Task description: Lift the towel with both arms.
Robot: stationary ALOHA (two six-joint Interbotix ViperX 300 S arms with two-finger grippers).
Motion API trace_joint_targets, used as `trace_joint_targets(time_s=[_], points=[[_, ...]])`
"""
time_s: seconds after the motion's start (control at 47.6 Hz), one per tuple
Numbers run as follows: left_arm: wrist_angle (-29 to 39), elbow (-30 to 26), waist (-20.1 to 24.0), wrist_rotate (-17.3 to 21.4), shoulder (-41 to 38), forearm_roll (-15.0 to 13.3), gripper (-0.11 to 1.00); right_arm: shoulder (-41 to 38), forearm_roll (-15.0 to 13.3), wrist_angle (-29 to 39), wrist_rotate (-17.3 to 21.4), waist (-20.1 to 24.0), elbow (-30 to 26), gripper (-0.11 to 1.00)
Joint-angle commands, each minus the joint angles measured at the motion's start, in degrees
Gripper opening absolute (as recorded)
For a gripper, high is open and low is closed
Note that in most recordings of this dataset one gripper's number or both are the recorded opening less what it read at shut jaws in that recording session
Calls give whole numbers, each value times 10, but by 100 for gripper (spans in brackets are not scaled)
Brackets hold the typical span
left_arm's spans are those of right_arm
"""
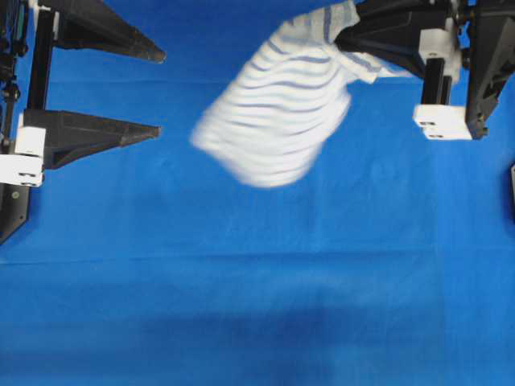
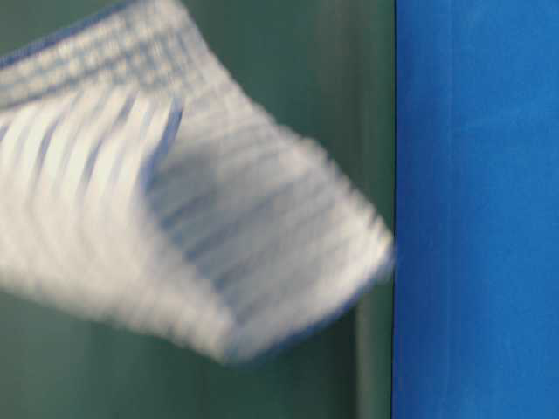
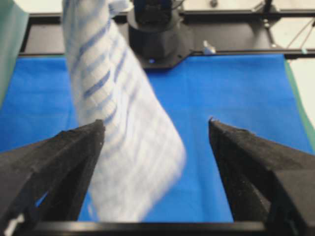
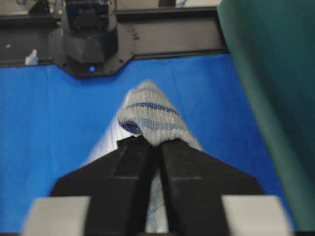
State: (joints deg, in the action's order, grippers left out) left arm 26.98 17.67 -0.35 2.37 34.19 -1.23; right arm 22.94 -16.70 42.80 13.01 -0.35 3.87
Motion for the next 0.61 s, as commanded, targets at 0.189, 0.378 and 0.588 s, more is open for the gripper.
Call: trace_joint_targets(time_s=[0.189,0.378,0.588], points=[[-7,-4,1,1,-1,2,82,4,-4,-1,1,-1,-2,68],[-17,15,2,0,-9,2,82,5,-4,1,5,0,14,65],[-76,59,1,4,-48,2,82,11,-2,7,18,0,82,65]])
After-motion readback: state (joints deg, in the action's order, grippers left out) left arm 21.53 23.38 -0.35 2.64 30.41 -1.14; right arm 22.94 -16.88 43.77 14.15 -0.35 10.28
